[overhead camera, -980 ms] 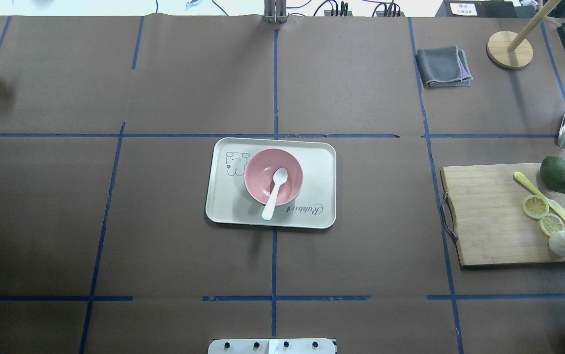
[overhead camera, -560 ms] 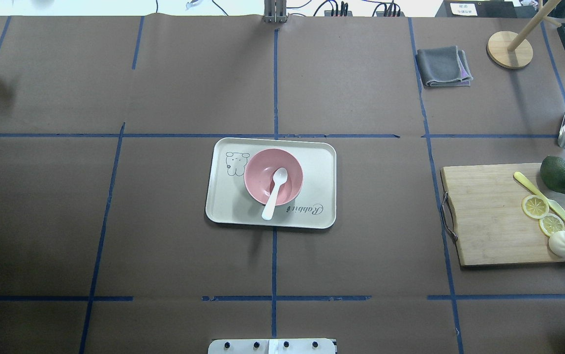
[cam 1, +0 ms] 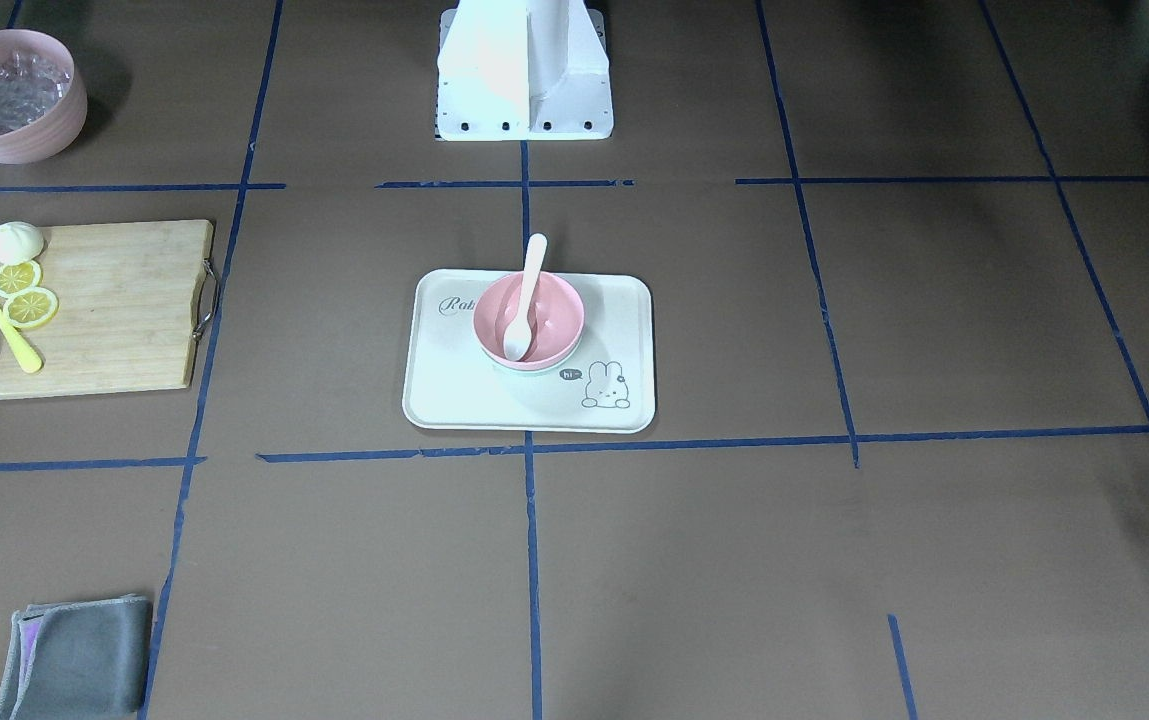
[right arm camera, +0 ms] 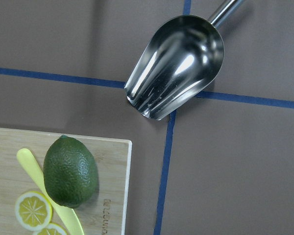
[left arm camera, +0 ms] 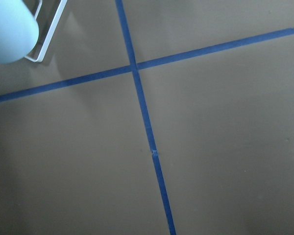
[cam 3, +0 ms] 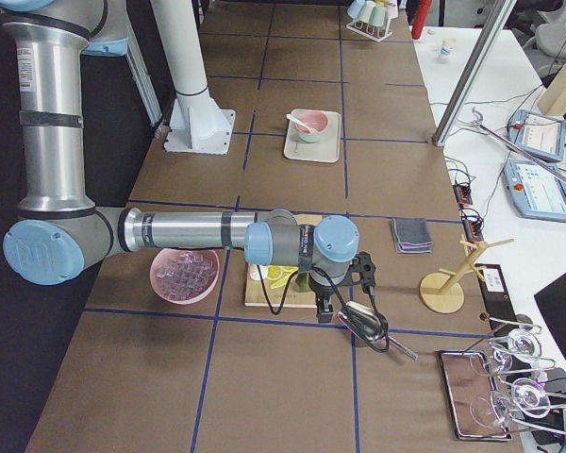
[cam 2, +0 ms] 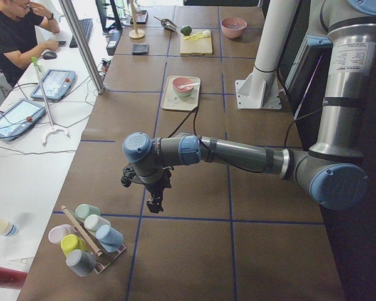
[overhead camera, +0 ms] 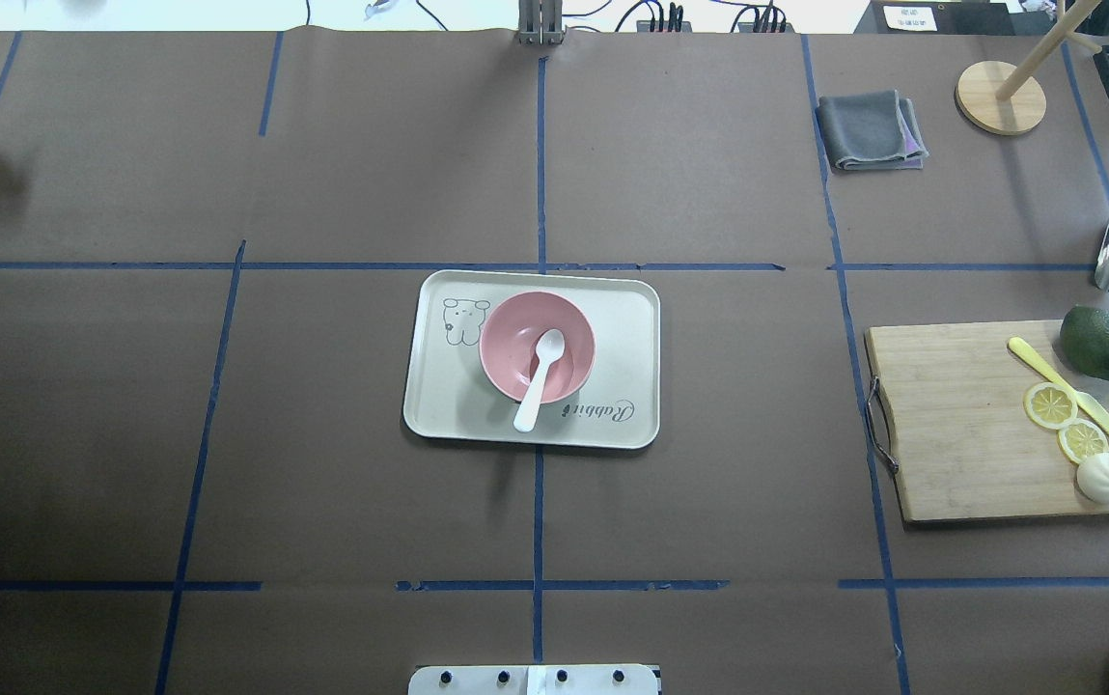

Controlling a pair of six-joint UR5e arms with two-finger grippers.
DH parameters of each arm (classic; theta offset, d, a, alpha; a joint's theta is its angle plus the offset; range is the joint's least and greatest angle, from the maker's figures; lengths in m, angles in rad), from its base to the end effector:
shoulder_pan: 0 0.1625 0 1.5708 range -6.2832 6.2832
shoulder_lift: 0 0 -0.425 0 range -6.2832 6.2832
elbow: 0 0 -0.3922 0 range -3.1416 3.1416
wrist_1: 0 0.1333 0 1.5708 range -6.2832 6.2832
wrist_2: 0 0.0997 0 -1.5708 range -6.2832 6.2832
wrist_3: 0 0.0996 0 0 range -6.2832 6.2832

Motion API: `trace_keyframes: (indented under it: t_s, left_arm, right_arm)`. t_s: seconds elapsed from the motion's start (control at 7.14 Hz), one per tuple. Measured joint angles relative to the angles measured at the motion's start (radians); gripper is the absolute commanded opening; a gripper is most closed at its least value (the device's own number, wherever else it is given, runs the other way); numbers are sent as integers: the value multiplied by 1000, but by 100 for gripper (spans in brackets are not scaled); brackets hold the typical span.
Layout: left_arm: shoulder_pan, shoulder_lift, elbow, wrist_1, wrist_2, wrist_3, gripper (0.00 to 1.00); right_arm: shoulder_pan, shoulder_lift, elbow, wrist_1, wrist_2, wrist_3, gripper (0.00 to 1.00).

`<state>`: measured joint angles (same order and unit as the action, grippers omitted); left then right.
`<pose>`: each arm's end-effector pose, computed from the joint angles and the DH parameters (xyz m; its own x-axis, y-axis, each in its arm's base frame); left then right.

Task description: Stack pink bowl on green and place spoon

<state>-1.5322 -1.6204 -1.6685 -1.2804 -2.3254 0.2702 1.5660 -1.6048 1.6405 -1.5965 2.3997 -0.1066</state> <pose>-0.0458 -0.4995 0.6155 0.6950 0.1970 -0.6915 -0.2321 0.9717 0.0435 0.0576 -0.4782 0.6396 0.6713 -0.1169 0.7319 0.0767 0.9931 0.0884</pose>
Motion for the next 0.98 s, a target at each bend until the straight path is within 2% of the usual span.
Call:
trace_keyframes:
  t_s: [0.14,0.56,0.98]
  left_arm:
    - [-12,21,8,-30,-1,1,100]
    - [-24,78,109,-237,-6,-8,100]
    - [-33,72,123,-234,-6,-16,100]
  right_arm:
    - [6,-12,-2,21,3,3,100]
    - [26,-30,-3,34,19,5,100]
    - [29,-42,-3,36,24,6,100]
